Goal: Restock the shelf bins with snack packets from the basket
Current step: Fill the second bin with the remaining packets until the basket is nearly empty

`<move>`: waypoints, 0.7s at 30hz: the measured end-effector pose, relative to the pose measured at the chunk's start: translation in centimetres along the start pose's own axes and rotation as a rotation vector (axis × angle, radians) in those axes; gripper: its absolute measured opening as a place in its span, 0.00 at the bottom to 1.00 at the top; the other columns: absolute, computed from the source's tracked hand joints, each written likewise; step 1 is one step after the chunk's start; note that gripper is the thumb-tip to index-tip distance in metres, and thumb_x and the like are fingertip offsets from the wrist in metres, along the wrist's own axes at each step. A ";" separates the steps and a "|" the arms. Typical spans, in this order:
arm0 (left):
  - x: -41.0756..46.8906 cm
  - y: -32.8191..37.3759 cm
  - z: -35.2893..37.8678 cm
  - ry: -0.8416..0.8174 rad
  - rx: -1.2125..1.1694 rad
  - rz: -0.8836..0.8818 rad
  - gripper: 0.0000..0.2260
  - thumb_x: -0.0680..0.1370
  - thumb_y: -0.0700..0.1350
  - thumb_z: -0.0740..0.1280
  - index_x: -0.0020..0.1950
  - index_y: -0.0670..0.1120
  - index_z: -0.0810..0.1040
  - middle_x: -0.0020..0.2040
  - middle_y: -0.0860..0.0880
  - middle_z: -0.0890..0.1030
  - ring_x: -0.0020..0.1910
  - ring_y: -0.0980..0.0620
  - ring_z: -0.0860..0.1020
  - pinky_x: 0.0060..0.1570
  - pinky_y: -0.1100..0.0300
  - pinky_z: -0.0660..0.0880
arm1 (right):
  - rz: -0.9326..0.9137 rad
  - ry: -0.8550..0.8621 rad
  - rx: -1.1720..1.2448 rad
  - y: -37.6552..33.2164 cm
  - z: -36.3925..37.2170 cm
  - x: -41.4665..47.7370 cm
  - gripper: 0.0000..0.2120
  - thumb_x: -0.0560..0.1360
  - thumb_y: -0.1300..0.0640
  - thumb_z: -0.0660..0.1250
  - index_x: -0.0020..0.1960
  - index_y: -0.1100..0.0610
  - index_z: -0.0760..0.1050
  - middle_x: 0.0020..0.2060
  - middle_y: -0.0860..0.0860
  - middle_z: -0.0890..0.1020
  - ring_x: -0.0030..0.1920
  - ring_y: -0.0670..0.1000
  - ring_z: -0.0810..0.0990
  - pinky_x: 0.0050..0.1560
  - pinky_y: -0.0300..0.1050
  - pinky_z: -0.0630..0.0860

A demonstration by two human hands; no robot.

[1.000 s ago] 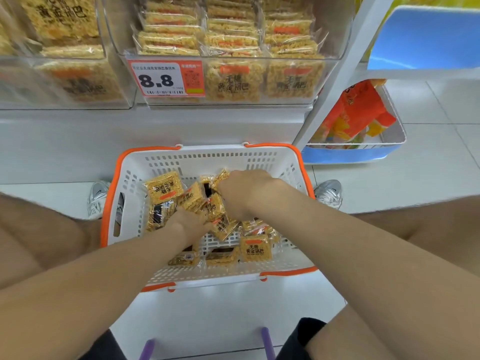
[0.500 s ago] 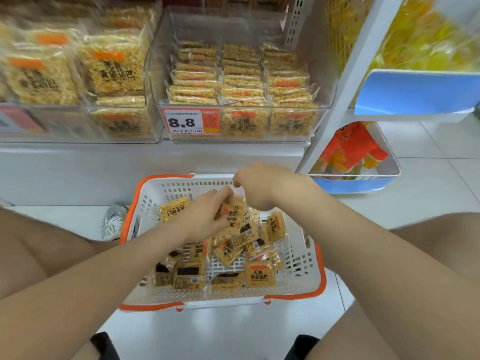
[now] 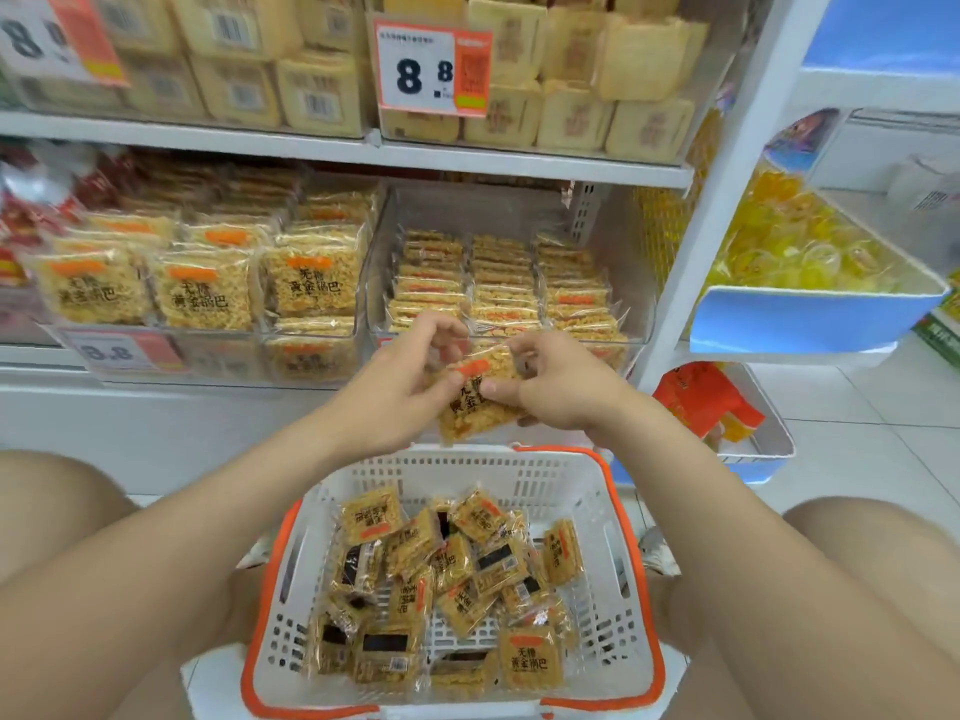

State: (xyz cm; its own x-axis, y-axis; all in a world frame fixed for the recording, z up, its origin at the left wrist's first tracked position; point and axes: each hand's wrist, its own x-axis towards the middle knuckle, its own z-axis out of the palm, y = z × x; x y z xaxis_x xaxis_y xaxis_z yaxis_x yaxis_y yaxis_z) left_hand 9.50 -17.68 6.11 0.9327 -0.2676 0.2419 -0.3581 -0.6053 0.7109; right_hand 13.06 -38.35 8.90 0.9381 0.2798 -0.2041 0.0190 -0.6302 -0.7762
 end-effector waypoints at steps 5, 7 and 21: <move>1.9 1.1 -3.5 0.016 0.361 0.122 0.31 0.73 0.59 0.77 0.71 0.54 0.70 0.65 0.57 0.75 0.65 0.56 0.74 0.63 0.52 0.75 | 0.077 0.099 0.346 -2.1 -0.6 1.4 0.27 0.79 0.53 0.75 0.73 0.55 0.68 0.59 0.61 0.82 0.56 0.62 0.85 0.57 0.62 0.83; 2.9 1.7 -4.4 0.039 0.486 0.116 0.36 0.69 0.61 0.79 0.72 0.54 0.70 0.65 0.56 0.76 0.64 0.52 0.75 0.63 0.47 0.75 | 0.079 0.108 0.409 -3.0 -0.6 1.7 0.23 0.79 0.53 0.73 0.71 0.54 0.71 0.58 0.60 0.83 0.57 0.62 0.84 0.56 0.63 0.84; 7.4 -0.1 -5.6 0.070 0.708 0.049 0.43 0.72 0.70 0.71 0.81 0.50 0.63 0.75 0.52 0.70 0.77 0.49 0.65 0.78 0.45 0.57 | -0.016 0.392 0.534 -4.0 1.1 6.8 0.27 0.75 0.44 0.74 0.71 0.50 0.71 0.63 0.49 0.80 0.61 0.53 0.81 0.59 0.61 0.81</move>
State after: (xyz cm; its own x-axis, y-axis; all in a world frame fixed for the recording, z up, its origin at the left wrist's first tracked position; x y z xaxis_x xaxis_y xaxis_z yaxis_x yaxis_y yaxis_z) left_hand 16.65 -15.40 11.56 0.9067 -0.2727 0.3217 -0.3202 -0.9416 0.1041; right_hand 18.99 -33.12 10.01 0.9974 -0.0624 -0.0364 -0.0456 -0.1538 -0.9871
